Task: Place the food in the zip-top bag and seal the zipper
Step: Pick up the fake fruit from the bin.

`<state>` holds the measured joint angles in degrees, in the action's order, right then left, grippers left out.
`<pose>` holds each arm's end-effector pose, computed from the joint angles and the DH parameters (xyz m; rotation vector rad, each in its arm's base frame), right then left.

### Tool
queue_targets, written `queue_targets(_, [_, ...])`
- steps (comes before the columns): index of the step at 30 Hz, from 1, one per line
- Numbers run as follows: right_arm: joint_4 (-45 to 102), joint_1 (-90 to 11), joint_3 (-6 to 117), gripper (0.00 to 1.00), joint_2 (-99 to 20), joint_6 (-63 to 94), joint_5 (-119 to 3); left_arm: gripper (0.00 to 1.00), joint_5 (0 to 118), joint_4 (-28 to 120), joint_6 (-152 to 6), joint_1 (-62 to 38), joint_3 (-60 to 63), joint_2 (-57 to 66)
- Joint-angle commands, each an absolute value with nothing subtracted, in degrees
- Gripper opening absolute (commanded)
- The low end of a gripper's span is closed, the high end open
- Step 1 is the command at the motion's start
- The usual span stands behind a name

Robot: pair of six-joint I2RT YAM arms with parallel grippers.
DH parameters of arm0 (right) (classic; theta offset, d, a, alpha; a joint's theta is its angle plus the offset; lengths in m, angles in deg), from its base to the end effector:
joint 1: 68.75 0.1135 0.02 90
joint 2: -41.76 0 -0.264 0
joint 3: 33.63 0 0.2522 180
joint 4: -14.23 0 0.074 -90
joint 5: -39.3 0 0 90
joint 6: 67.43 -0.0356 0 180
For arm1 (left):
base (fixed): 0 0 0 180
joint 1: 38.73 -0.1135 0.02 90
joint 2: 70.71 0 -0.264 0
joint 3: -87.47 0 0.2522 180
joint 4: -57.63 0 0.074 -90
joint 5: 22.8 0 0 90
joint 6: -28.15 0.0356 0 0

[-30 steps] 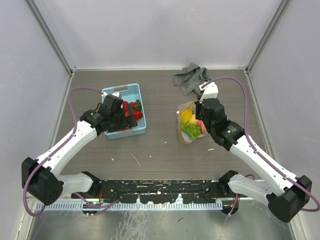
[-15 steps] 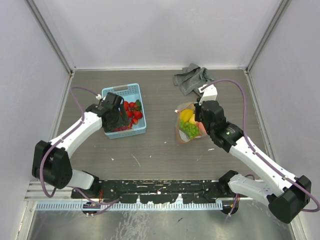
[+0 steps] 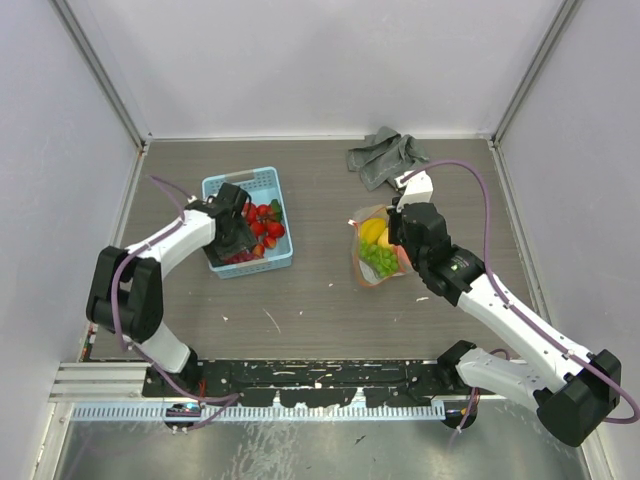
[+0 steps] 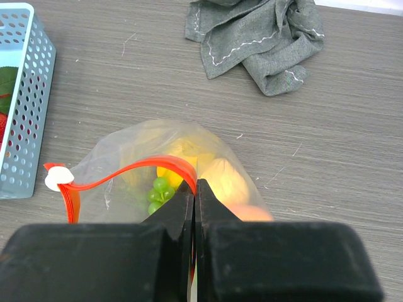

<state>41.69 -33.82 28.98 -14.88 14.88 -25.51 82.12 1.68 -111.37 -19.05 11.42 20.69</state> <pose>0.1927 0.1161 0.3213 -0.1654 1.9022 0.0742 0.2897 -0.0939 0.2080 -0.7589 2.6200 0.0390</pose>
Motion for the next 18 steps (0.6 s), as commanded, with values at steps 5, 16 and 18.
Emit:
queue_targets(5, [37.6, -33.5, 29.3, 0.0, -14.9, 15.2, -25.3, 0.77, 78.9, 6.2, -111.0, -23.0, 10.9, 24.3])
queue_targets(16, [37.3, -33.5, 29.0, 0.0, -15.1, 15.1, -25.1, 0.57, 77.8, 8.0, -108.5, -23.2, 9.9, 29.3])
queue_targets(18, [37.4, -33.5, 29.1, 0.0, -15.0, 15.2, -24.9, 0.47, 77.8, 8.1, -108.2, -23.1, 10.1, 28.5])
